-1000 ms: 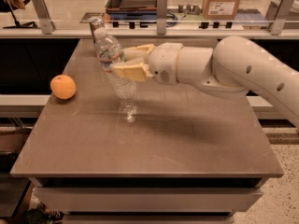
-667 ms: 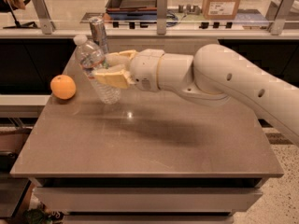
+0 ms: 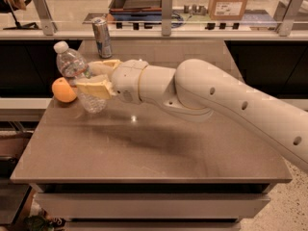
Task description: Move water bottle near orange
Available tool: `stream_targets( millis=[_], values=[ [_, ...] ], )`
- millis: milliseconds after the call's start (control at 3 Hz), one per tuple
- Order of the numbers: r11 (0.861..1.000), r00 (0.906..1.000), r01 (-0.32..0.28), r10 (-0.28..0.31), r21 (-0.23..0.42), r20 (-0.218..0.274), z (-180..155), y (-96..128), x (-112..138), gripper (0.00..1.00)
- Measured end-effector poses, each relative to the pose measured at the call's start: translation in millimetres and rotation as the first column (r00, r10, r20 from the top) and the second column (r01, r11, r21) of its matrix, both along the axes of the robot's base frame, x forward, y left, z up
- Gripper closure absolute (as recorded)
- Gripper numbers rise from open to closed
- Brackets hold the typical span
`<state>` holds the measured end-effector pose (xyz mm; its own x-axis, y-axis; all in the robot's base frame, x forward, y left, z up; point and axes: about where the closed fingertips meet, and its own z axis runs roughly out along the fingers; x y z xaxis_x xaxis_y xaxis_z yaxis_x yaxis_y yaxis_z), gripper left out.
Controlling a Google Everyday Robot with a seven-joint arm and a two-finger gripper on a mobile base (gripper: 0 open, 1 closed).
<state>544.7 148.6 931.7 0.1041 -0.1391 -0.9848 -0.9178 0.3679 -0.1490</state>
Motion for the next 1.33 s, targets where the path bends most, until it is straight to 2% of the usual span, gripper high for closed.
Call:
stream_targets(
  millis=[333, 1000, 1333],
  values=[
    [0.999, 0.9998, 0.017, -0.018, 0.030, 0.005, -2.8, 3.7, 2.4, 1.00],
    [0.987, 0.9943, 0.104, -0.106, 0.119, 0.013, -1.1, -31.5, 17.2, 1.00],
    [0.980, 0.9909, 0.133, -0.134, 0.145, -0.002, -5.3, -47.1, 23.6, 1.00]
  ],
)
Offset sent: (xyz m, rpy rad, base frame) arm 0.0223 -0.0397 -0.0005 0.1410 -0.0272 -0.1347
